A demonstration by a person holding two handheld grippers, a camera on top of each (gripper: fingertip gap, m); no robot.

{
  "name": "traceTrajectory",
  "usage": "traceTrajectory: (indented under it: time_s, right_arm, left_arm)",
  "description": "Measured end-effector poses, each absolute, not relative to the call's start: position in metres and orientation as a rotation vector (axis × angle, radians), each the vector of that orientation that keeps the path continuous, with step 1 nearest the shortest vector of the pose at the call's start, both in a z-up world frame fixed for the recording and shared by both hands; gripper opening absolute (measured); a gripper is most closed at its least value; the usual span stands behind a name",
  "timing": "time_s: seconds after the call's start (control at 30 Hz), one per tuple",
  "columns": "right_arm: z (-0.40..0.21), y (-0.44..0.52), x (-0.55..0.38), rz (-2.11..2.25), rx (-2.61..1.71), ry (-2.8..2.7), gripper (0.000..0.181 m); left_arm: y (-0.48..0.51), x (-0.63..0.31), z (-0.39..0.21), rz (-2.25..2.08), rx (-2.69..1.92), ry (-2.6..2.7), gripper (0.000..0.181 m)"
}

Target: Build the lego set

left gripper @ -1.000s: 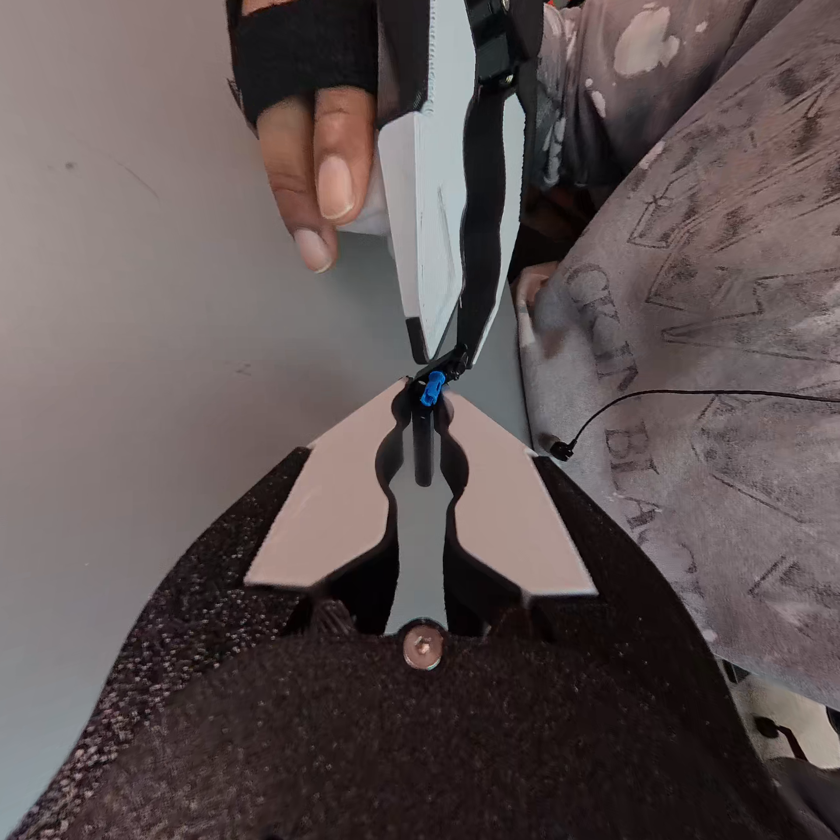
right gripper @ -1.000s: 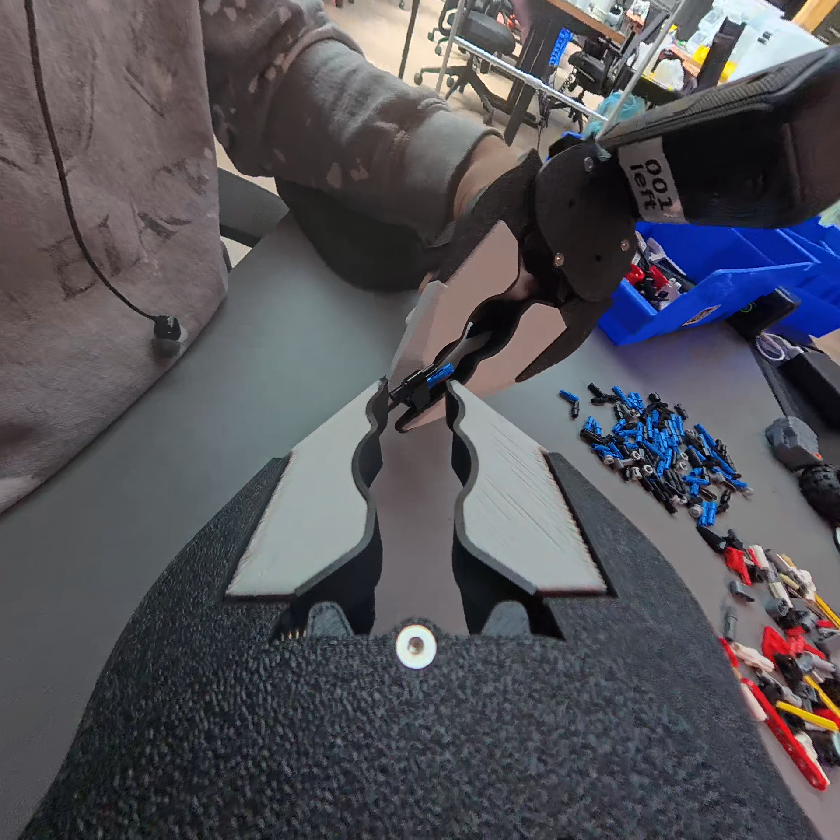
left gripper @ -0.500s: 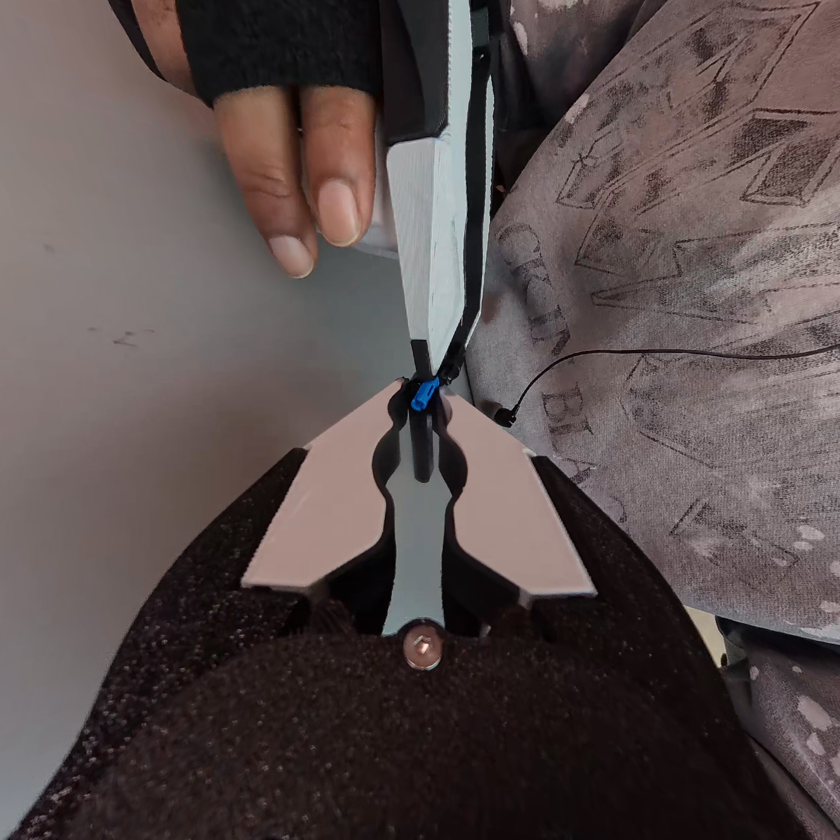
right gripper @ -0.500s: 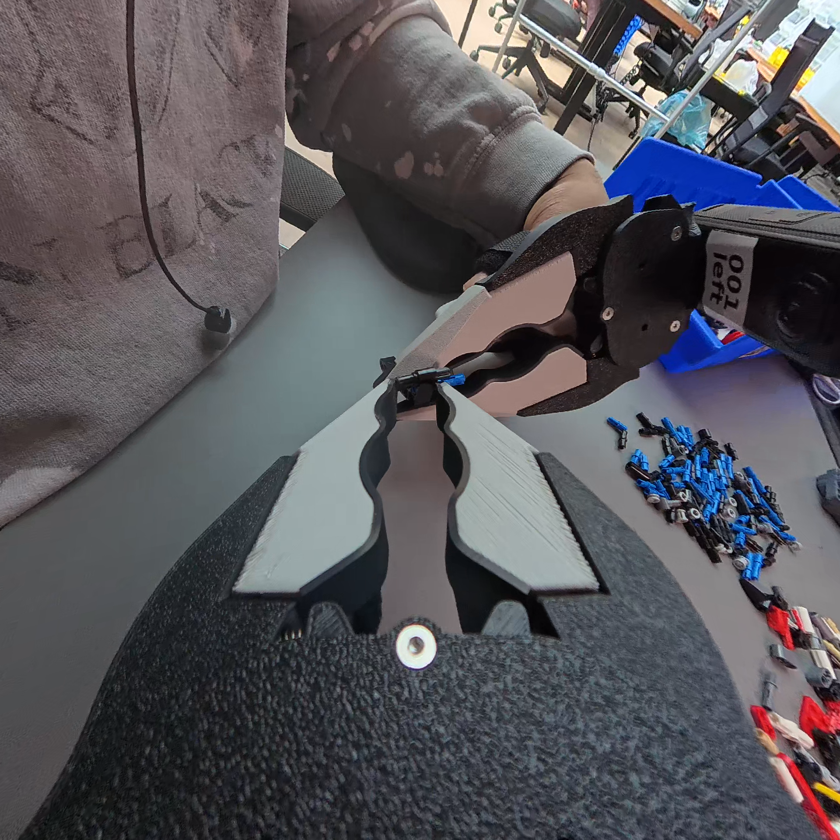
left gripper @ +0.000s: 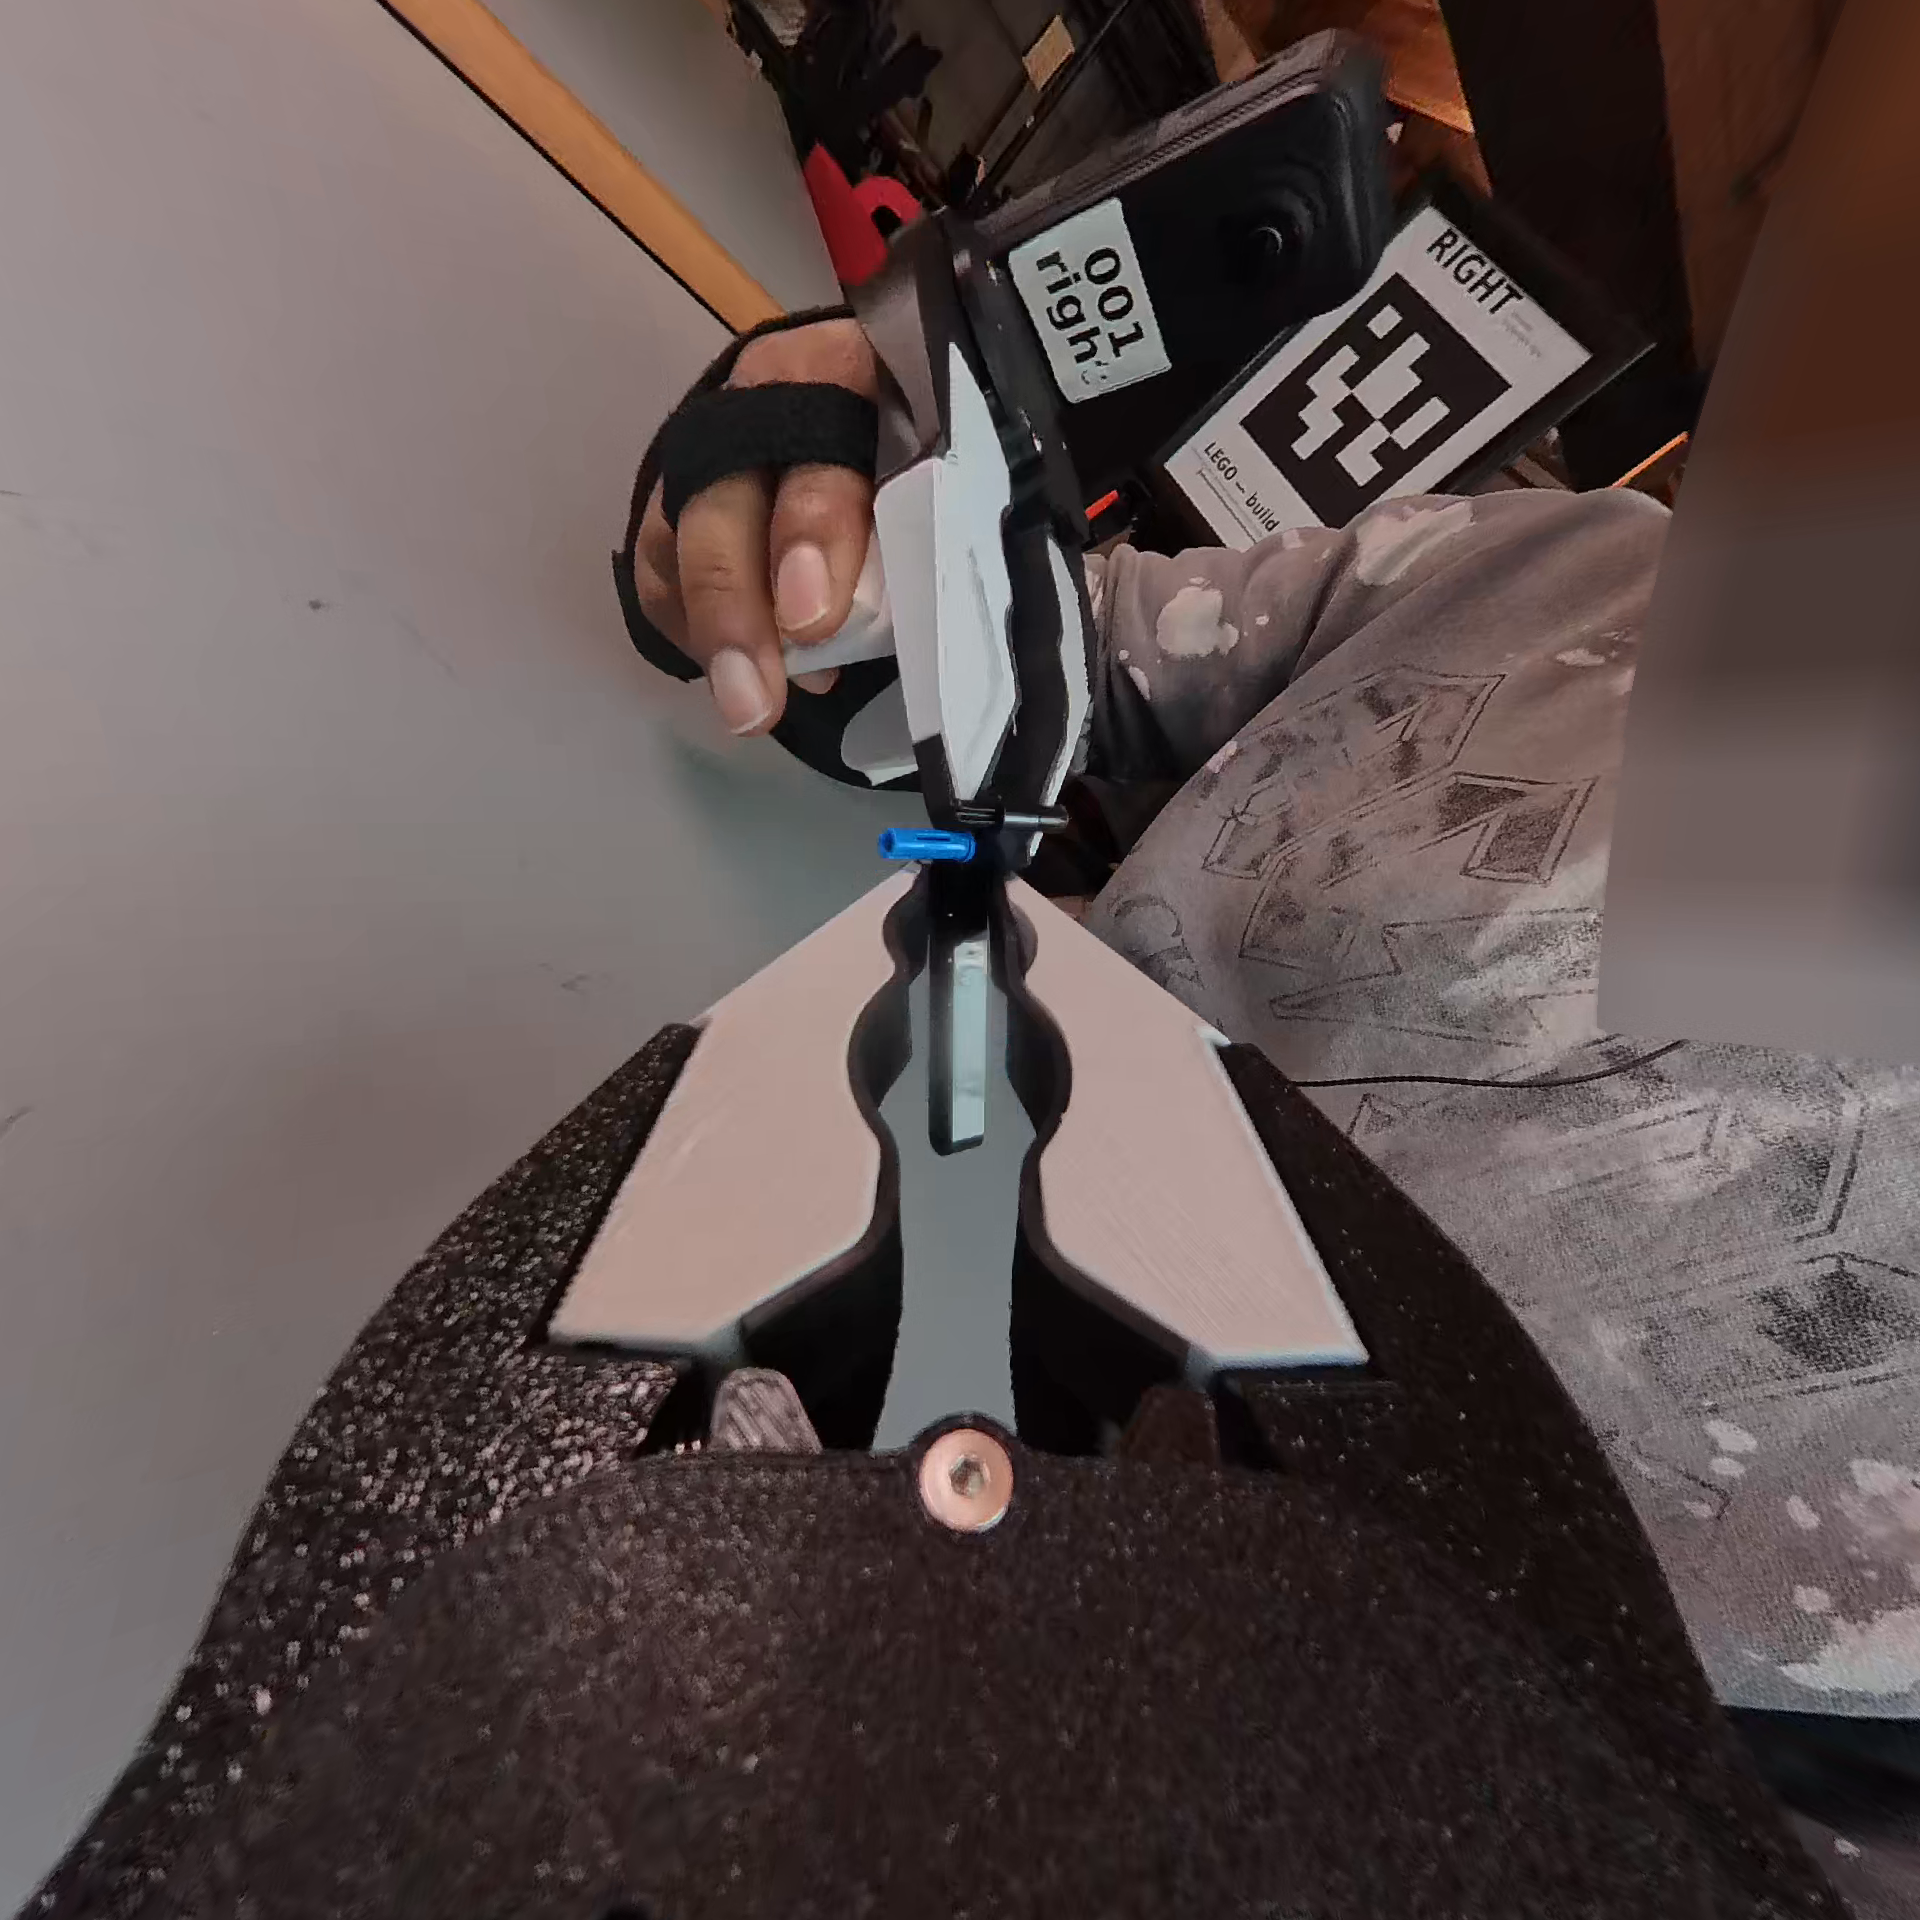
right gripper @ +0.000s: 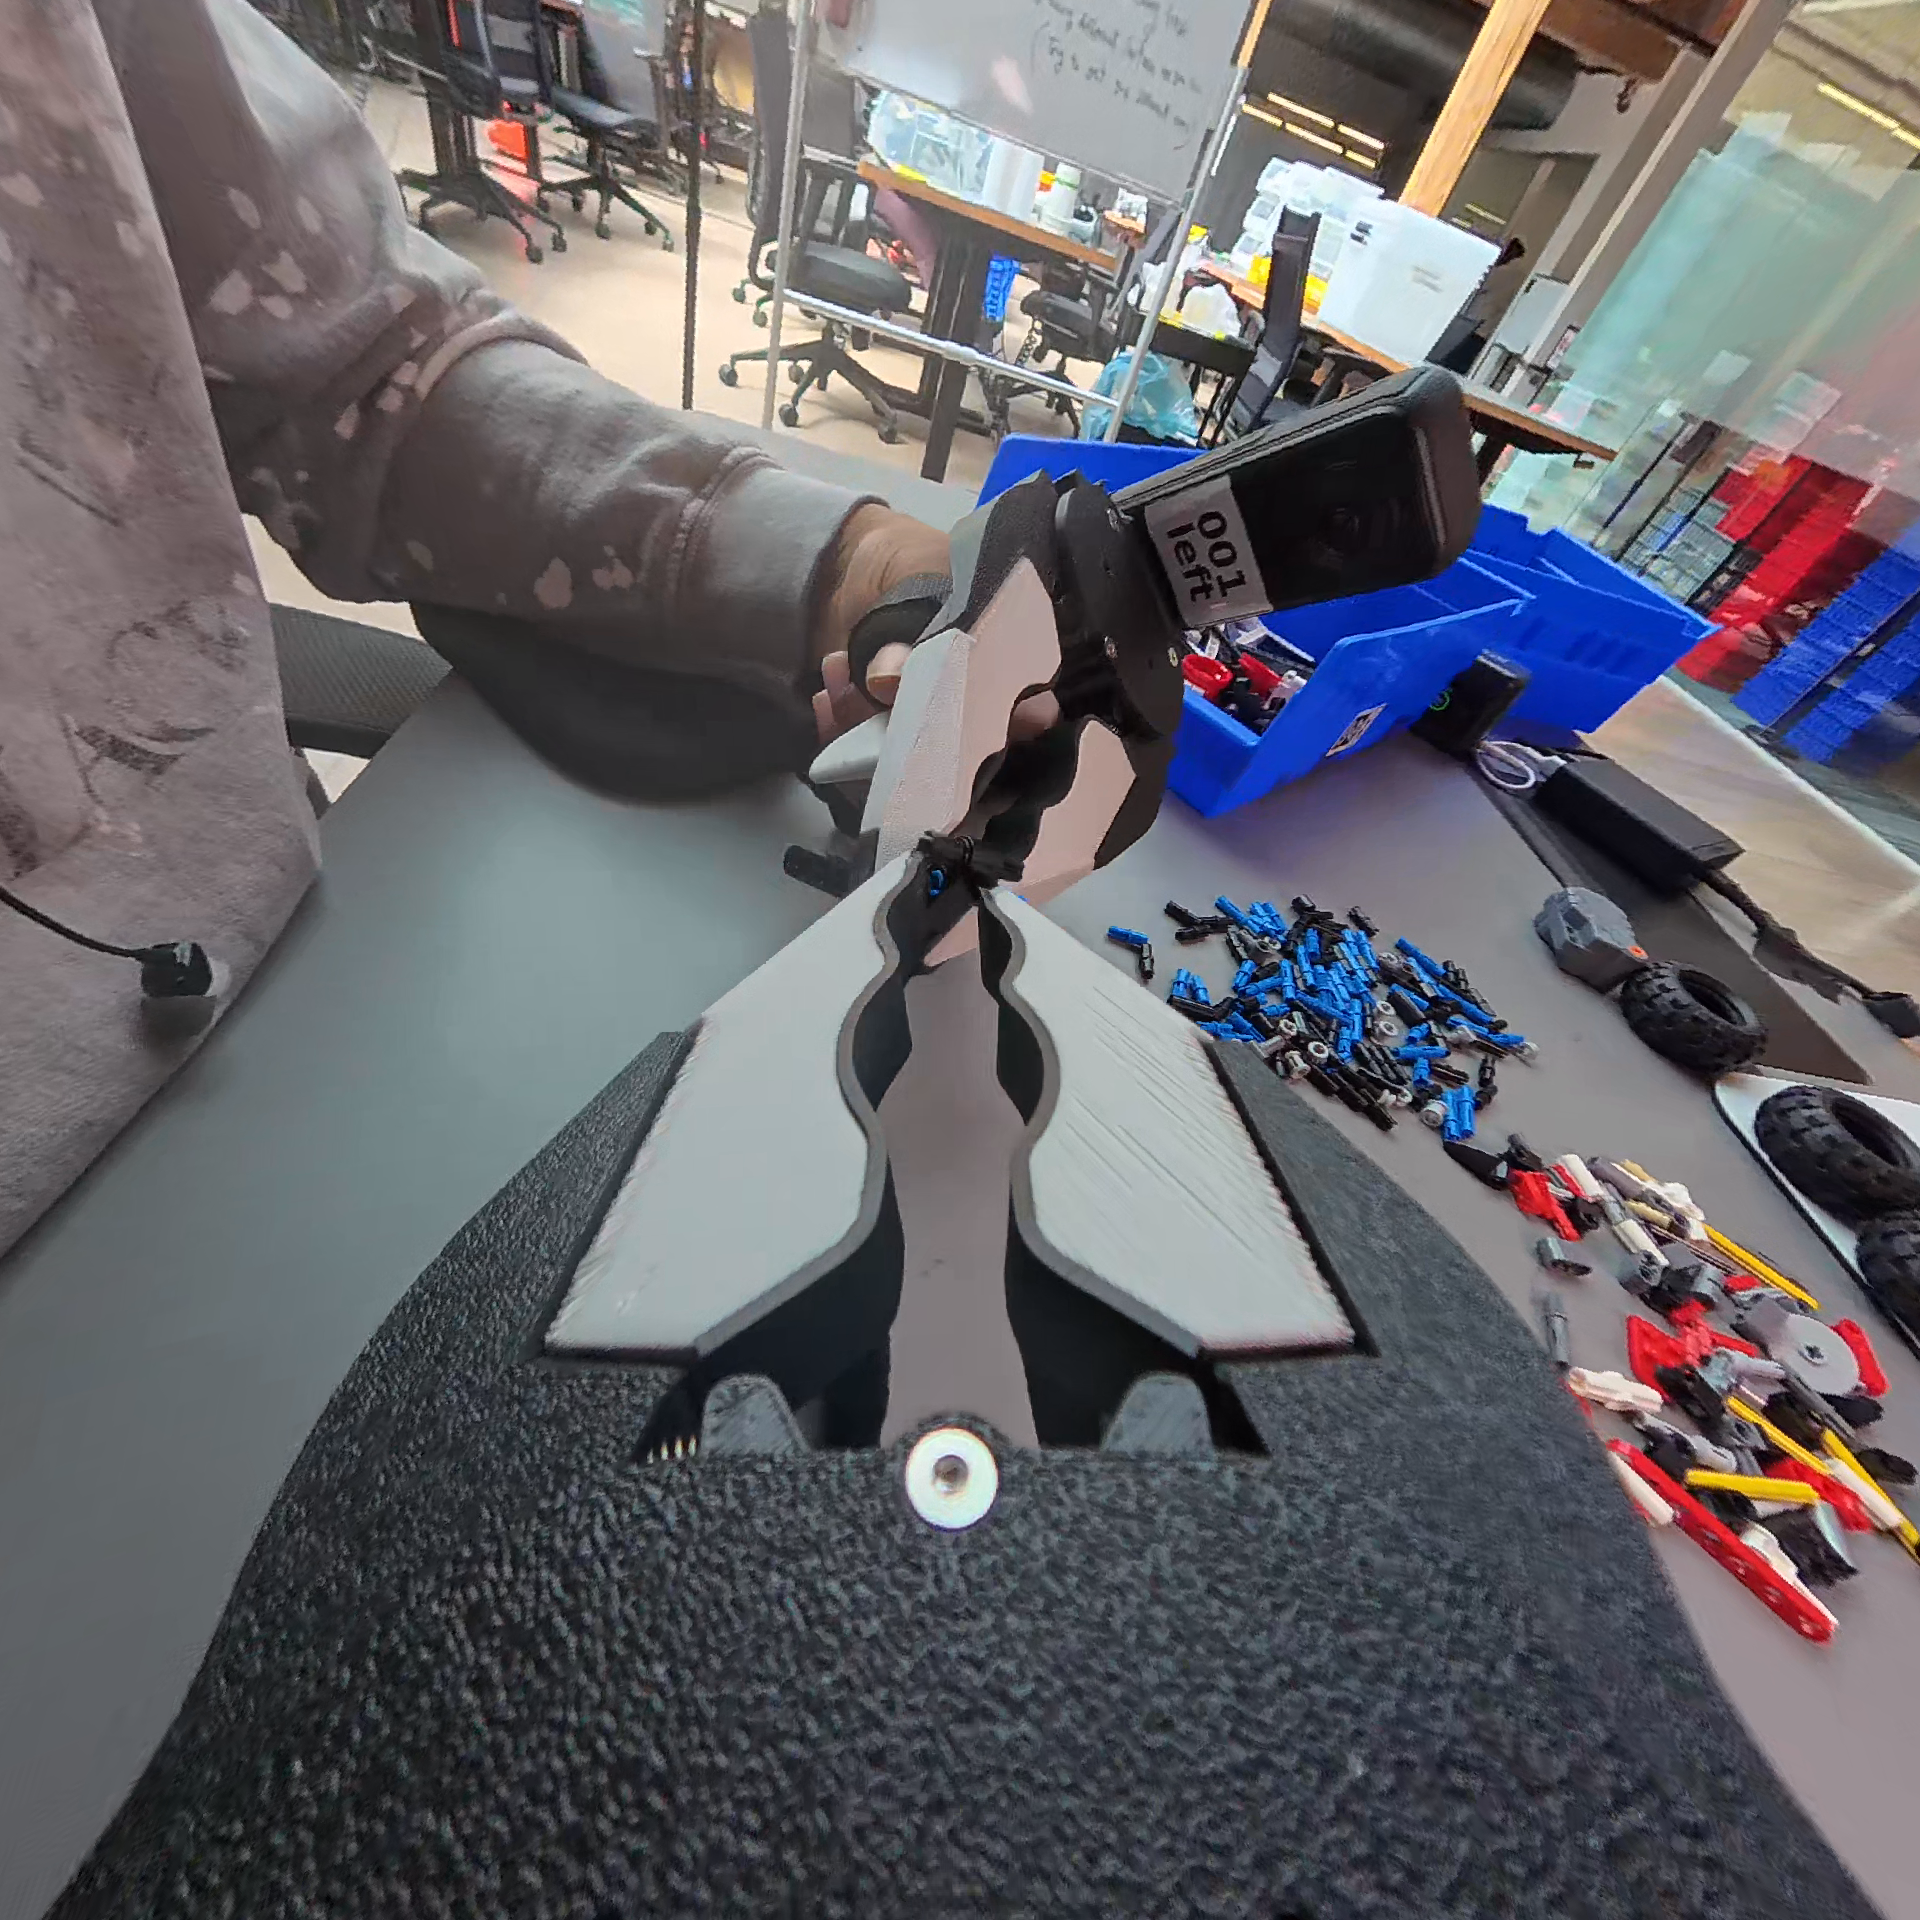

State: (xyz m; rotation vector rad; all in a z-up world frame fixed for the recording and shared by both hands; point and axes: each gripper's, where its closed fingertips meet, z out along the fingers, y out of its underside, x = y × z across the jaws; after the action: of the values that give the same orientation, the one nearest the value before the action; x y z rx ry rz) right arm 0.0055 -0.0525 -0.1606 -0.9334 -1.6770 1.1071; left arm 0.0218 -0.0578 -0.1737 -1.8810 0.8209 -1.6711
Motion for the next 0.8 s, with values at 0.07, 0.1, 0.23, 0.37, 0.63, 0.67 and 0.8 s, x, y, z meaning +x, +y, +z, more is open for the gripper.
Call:
traceTrajectory:
  time_s: [0.07, 0.1, 0.23, 0.37, 0.63, 0.67, 0.8]
  right_arm:
    - [-0.157, -0.056, 0.006, 1.177, -0.957, -1.654, 0.008]
    - [-0.159, -0.057, 0.005, 1.212, -0.986, -1.656, 0.009]
    - [-0.161, -0.063, 0.007, 1.374, -1.051, -1.66, 0.02]
    - [-0.165, -0.068, 0.008, 1.431, -1.08, -1.698, 0.042]
    - [-0.175, -0.079, 0.009, 1.431, -1.054, -1.763, 0.038]
    - [-0.176, -0.08, 0.008, 1.434, -1.052, -1.765, 0.038]
    - [-0.172, -0.08, 0.008, 1.45, -1.022, -1.736, 0.033]
  left_arm:
    - [-0.06, 0.021, -0.173, -1.669, -1.885, 0.841, 0.009]
    - [-0.062, 0.021, -0.175, -1.649, -1.899, 0.864, 0.009]
    - [-0.064, 0.02, -0.178, -1.583, -1.922, 0.908, 0.009]
    - [-0.069, 0.02, -0.191, -1.434, -1.96, 1.032, 0.009]
    - [-0.079, 0.029, -0.194, -1.24, -1.878, 1.22, 0.009]
    - [-0.08, 0.029, -0.195, -1.211, -1.871, 1.243, 0.009]
    - [-0.08, 0.029, -0.193, -1.177, -1.842, 1.26, 0.009]
